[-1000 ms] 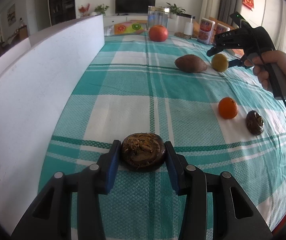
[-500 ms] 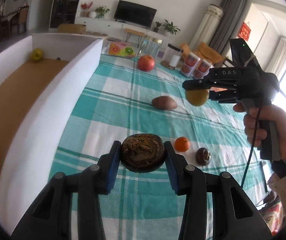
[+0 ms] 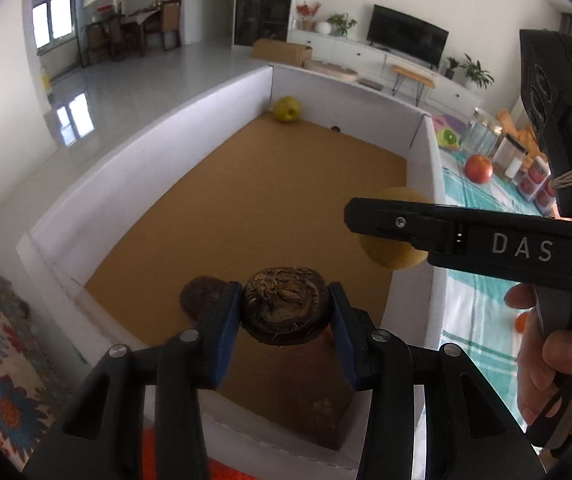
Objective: Organize fruits
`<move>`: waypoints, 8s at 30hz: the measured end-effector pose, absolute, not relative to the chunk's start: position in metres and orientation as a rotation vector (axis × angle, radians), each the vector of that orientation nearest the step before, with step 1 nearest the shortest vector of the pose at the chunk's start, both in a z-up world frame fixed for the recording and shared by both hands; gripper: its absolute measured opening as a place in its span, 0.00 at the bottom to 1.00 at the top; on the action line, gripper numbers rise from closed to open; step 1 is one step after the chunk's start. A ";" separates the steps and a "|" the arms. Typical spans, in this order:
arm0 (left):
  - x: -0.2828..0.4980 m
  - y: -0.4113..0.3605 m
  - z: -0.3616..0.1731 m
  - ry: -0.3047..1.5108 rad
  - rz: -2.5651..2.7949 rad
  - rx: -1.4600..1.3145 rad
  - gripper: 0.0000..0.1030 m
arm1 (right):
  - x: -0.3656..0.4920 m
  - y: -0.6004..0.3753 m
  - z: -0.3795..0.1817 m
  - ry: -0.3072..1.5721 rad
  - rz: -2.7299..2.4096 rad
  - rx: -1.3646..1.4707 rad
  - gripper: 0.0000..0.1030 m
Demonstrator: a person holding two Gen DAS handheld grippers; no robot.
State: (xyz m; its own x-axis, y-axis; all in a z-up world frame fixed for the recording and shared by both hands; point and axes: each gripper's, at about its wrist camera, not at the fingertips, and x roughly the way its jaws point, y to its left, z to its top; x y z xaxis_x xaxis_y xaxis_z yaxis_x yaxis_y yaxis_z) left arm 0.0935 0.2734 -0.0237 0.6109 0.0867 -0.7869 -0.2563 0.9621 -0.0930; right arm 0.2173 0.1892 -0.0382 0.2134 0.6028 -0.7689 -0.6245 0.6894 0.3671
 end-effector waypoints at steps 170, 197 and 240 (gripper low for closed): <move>0.139 0.040 -0.123 0.932 -0.153 0.054 0.99 | 0.145 -0.188 -0.126 0.903 0.189 -0.009 0.46; 0.276 -0.039 -0.097 1.030 -0.436 0.203 0.45 | 0.117 -0.242 -0.128 0.871 0.178 0.218 0.46; 0.113 0.166 0.015 0.794 -0.024 -0.145 0.95 | 0.202 -0.049 -0.024 0.830 0.446 -0.034 0.96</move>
State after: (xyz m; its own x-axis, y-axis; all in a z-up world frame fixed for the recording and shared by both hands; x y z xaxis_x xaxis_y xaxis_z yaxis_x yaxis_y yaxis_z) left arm 0.1132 0.1661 0.0149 0.7014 -0.0761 -0.7087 -0.0329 0.9898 -0.1388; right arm 0.2024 -0.0488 -0.0244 0.5878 0.3695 -0.7197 -0.3960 0.9072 0.1423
